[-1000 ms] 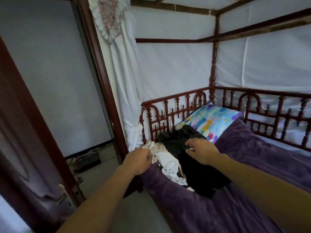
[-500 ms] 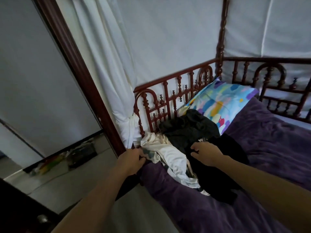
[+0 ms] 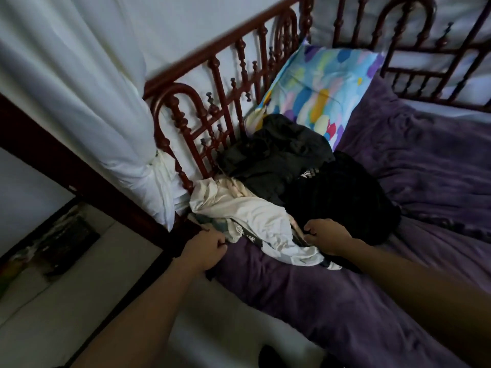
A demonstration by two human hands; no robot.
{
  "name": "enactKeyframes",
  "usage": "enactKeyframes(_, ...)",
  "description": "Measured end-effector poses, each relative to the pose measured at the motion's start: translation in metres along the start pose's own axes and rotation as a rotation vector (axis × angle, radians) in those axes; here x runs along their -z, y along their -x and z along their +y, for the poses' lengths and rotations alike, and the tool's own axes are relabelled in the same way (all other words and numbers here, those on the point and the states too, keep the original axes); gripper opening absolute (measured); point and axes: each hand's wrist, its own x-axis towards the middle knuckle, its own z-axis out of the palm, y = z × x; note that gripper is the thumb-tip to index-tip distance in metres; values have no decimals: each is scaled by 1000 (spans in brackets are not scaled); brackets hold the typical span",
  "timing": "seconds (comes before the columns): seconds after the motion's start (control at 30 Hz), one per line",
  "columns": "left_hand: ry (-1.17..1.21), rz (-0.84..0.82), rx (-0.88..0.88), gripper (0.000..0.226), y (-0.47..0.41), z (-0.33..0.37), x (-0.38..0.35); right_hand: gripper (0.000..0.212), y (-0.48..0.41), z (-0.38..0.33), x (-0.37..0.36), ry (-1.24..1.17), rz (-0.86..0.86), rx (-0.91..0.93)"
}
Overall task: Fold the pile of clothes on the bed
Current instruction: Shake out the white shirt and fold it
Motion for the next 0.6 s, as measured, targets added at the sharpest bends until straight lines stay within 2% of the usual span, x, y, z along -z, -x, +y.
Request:
enactKeyframes(0.1,47,-68,3,20,-24,-16,-15,30,-25,2,-21,42,-62,-60)
enactKeyframes(0.2,90,-120,68,22,-41,-32,-28,28,-68,-9,-32,103,-112,-39)
enactKeyframes(0.4,236,-161,207,27,-60,-75,-50,46,-192,-86,-59,141,-136,116)
enactKeyframes(0.53,281,-178,299,28,-75,-103,-62,76,-258,-142,-91,118,-160,217)
enactKeyframes(0.57,285,-178,315,28,-80,-107,-65,76,-268,-147,-99,155,-185,218)
enactKeyframes(0.6,286,-178,322,27,-86,-110,-68,67,-275,-149,-106,213,-198,216)
